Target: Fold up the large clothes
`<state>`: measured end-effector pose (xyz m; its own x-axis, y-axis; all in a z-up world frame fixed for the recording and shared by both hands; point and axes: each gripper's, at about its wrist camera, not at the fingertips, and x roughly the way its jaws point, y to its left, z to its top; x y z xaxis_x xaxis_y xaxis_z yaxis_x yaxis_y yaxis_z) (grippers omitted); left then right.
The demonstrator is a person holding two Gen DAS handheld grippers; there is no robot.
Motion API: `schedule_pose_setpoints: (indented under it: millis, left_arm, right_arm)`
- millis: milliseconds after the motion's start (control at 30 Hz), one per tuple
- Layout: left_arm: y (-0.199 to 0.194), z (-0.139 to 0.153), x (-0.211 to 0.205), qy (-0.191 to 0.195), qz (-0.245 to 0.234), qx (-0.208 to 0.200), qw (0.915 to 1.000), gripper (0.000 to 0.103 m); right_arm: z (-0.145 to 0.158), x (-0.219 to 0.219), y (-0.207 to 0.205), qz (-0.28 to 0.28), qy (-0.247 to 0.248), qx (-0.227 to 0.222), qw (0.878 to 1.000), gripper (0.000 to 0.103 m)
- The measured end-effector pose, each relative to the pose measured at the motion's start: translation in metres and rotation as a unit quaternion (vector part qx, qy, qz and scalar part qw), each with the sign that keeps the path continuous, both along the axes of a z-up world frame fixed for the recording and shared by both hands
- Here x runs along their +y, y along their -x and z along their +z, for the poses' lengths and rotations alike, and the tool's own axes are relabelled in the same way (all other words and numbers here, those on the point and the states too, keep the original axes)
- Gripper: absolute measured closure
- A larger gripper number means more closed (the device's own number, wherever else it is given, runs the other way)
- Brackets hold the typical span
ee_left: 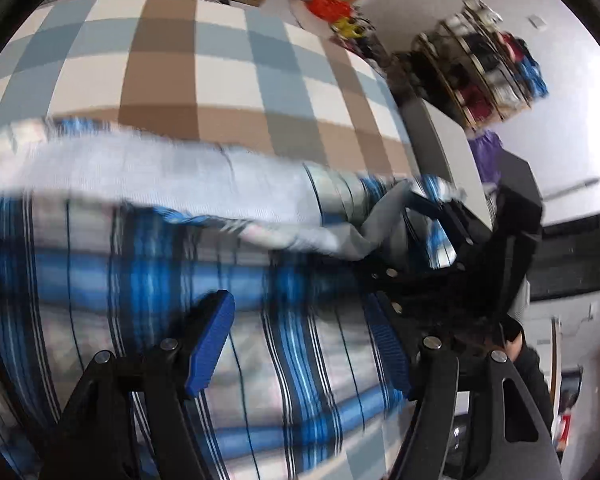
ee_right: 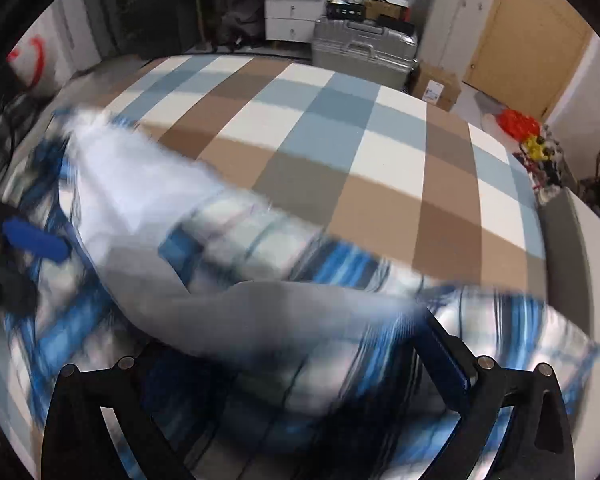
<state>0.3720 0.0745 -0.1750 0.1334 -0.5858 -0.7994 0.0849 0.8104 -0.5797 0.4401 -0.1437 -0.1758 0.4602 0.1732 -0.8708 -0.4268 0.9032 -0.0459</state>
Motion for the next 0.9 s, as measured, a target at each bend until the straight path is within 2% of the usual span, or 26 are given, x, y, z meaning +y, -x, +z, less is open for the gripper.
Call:
schedule_pose_setpoints:
  millis: [67,200,233,333,433,467,533,667,733,800,900]
  left_arm:
    - [-0.024,0.001,0.003,-0.001,0.015,-0.004,0.9999,0.039]
    - [-0.055,-0.001,0.004,-0.003,0.045,-0.015,0.9989,0.039]
    - [-0.058,-0.001,0.003,-0.010,0.048,-0.017,0.9986,0.039]
    - [-0.057,-0.010,0.014,-0.073,0.066,-0.033,0.9946,0.039]
    - [-0.047,-0.015,0.033,-0.062,0.089,-0.020,0.9939,0.039]
    - [-0.037,-0.012,0.042,-0.045,0.101,-0.026,0.9935,0.039]
    - [-0.024,-0.004,0.047,-0.038,0.109,-0.042,0.9925,0.039]
    - [0.016,0.011,0.041,-0.041,0.083,-0.077,0.9927,0.039]
    - [0.035,0.005,0.035,-0.056,0.071,-0.081,0.9926,0.039]
    - [0.044,-0.009,0.031,-0.076,0.069,-0.076,0.9919,0.039]
    - [0.058,-0.031,0.042,-0.102,0.079,-0.063,0.9896,0.039]
  right_arm:
    - [0.002,-0.001,-0.013,-0.011,-0.014,0.007,1.000,0.000]
    - [0.007,-0.016,-0.049,-0.063,-0.009,-0.014,0.998,0.000]
    - [0.008,-0.026,-0.058,-0.086,-0.017,-0.016,0.996,0.000]
    - [0.015,-0.061,-0.065,-0.143,-0.037,-0.026,0.989,0.000]
    - [0.031,-0.096,-0.049,-0.168,-0.052,-0.062,0.982,0.000]
    - [0.039,-0.110,-0.035,-0.165,-0.064,-0.076,0.981,0.000]
    - [0.048,-0.128,-0.010,-0.152,-0.079,-0.084,0.982,0.000]
    - [0.046,-0.138,0.028,-0.102,-0.064,-0.060,0.991,0.000]
    - [0.032,-0.128,0.053,-0.048,-0.038,-0.020,0.998,0.000]
    - [0.014,-0.121,0.070,-0.013,-0.022,0.017,1.000,0.000]
    - [-0.014,-0.122,0.077,-0.029,0.019,0.044,0.998,0.000]
